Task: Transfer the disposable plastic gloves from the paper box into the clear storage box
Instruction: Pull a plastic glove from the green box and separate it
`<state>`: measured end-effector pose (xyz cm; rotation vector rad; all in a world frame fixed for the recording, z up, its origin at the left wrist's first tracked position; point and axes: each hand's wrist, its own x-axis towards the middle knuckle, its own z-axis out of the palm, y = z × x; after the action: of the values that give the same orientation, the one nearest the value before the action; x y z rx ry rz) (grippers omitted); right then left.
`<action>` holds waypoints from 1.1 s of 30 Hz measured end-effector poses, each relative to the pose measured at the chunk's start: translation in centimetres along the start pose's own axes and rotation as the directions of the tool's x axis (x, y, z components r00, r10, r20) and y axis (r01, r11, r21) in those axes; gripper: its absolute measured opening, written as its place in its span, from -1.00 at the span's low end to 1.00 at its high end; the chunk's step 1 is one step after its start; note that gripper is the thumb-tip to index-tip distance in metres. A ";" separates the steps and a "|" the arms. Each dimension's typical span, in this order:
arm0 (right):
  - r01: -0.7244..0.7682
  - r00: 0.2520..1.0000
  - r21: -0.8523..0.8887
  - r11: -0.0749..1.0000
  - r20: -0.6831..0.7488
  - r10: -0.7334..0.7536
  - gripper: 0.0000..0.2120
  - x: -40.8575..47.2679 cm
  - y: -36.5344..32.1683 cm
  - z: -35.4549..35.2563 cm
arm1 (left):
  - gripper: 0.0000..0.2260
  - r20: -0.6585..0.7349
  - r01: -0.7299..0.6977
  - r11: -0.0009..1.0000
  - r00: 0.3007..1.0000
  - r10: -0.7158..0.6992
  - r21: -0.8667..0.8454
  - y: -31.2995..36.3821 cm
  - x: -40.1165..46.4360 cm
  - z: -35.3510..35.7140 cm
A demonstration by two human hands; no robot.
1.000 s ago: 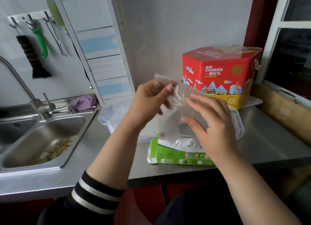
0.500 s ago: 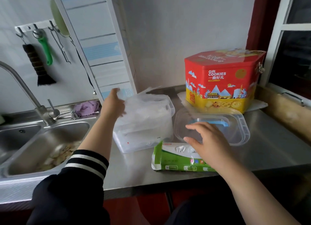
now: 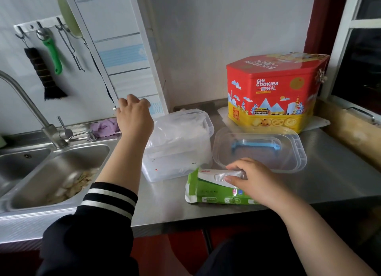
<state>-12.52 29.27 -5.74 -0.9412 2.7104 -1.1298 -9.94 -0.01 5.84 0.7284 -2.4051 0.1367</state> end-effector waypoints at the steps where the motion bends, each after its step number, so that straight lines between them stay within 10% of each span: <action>1: -0.007 1.000 -0.002 1.000 -0.001 0.007 -0.69 0.0 0.1 0.0 | -0.69 0.032 -0.042 0.997 0.999 0.044 -0.059 0.2 0.2 -0.1; 5: -0.015 1.000 -0.022 1.000 0.010 0.016 -0.68 -0.1 0.1 0.1 | -0.66 0.477 -0.125 0.964 0.849 0.226 -0.236 1.5 -0.1 -0.1; 8: -0.010 1.000 -0.024 1.000 0.019 0.011 -0.68 -0.2 0.2 0.2 | -0.59 0.551 -0.078 0.968 0.810 0.202 -0.240 1.8 -0.9 0.1; 12: -0.044 0.998 0.029 0.999 -0.032 0.045 -0.72 -0.2 0.3 0.3 | -0.60 -0.013 -0.194 0.934 0.980 0.199 -0.301 3.4 -3.7 -0.8; 16: -0.060 0.993 0.010 0.998 -0.098 0.061 -0.81 0.2 0.0 0.8 | -0.71 -0.382 -0.493 0.644 0.868 0.318 -0.584 6.5 -11.0 -1.7; 22: -0.050 0.997 -0.139 0.989 -0.073 0.040 -0.81 0.9 -0.1 1.5 | -0.26 0.254 -0.236 0.724 0.829 0.498 -0.648 7.0 -17.3 4.7; 33: -0.003 0.976 0.297 0.955 -0.209 0.068 -0.82 0.4 0.2 2.8 | -0.19 0.251 -0.098 0.686 0.886 0.390 -0.721 7.3 -18.5 5.7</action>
<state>-12.19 27.45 -7.83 -0.7606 2.5926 -1.6613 -4.69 13.34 -9.09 0.0540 -2.6169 -0.8544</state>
